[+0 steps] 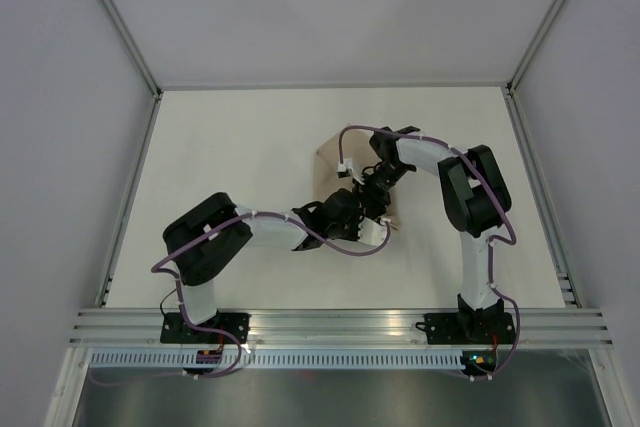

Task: Fold the napkin, place the utensils inside, and roll it up
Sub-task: Roll the napkin with the utensil

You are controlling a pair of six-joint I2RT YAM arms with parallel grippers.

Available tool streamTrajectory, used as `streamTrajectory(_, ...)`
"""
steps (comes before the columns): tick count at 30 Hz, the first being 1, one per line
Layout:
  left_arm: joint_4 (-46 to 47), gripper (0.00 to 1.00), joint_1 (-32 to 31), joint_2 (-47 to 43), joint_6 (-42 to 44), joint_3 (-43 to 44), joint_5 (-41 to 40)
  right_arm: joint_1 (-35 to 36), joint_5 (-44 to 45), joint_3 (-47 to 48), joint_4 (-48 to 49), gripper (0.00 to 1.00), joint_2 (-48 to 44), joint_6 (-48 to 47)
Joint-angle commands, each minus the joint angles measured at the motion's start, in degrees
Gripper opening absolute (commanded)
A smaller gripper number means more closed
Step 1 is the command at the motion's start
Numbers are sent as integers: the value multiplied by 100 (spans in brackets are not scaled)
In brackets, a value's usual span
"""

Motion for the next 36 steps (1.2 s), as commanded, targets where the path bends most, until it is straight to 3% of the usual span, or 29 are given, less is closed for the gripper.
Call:
streamTrajectory(1, -446, 2, 11, 158, -480, 106, 596, 9, 807, -415, 71, 37, 39, -114)
streamTrajectory(8, -455, 2, 116, 17, -1068, 53, 956, -263, 404, -468, 62, 53, -727, 9)
streamTrajectory(21, -551, 2, 739, 53, -2026, 106, 2204, -1300, -107, -1714, 1494, 59, -2588, 475)
streamTrajectory(28, -1217, 2, 1179, 298, -2334, 544, 3257, -1309, 34, -3033, 3093, 63, -3820, 773)
streamTrajectory(36, -2071, 2, 1575, 861, -2423, 1300, 4233, -687, 534, -3579, 3972, 66, -3953, 826)
